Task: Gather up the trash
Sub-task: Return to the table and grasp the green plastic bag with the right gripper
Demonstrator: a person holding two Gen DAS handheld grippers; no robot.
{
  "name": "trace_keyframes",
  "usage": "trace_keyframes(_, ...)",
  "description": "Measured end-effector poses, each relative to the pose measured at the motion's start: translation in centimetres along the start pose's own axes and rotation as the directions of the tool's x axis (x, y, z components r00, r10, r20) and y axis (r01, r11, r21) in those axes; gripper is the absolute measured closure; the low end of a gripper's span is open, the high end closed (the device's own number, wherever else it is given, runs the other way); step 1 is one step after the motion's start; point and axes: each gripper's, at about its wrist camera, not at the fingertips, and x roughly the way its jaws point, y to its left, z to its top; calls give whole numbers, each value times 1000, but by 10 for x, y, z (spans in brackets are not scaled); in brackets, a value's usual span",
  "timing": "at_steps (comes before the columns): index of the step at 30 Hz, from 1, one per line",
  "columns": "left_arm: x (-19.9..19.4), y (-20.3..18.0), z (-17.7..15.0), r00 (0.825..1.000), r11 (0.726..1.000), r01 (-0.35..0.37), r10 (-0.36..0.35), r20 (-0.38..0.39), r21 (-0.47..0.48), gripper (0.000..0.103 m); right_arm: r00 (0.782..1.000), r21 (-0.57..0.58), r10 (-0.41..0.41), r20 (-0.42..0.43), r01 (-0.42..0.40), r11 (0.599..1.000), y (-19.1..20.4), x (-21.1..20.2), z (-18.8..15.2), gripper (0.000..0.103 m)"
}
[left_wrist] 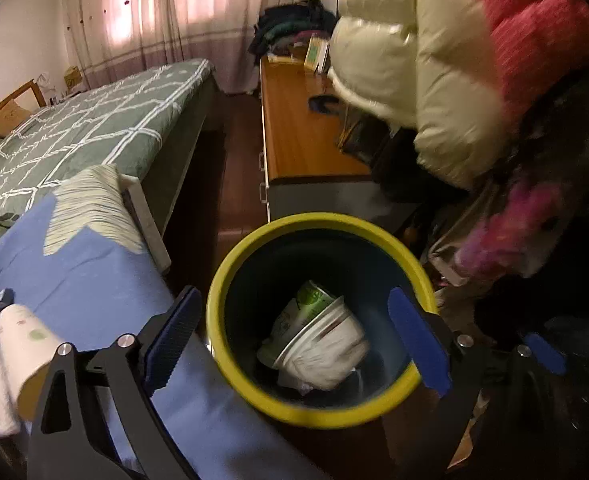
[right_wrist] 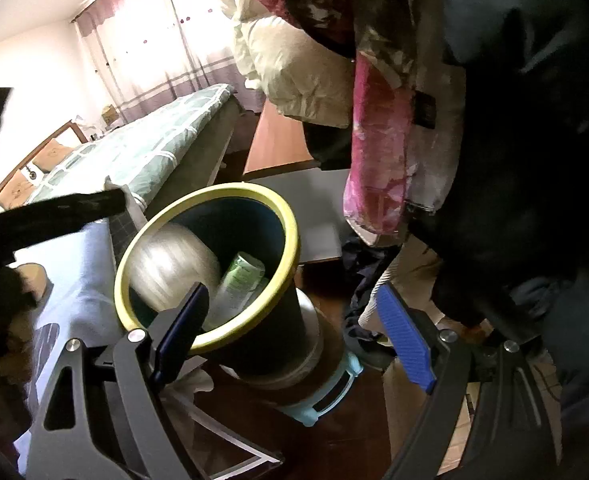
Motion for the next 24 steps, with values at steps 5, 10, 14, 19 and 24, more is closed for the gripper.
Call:
trace_keyframes(5,-56,29,-23,997,999,-10,13,73,-34,5,1000,-30,23,-13,-23,999,15,1,-5,22)
trace_keyframes(10,-117,81,-57,980,988,-100,119,162,-121,5,999,-61,48,-17,-49,997,34,-2,-6,22)
trace_keyframes(14,-166,136,-94,937,949,-231,276,212,-215,5,998,-103,61,-9,-61,993,56,-8,-6,22)
trace_keyframes(19,-205,196,-138,889,884,-338,413,199,-322,5,997,-168,82,-5,-82,982,90,-15,-7,22)
trace_keyframes(24,-235,256,-186,832,798,-418,528,171,-434,5,993,-243,117,-8,-115,963,134,-22,-7,22)
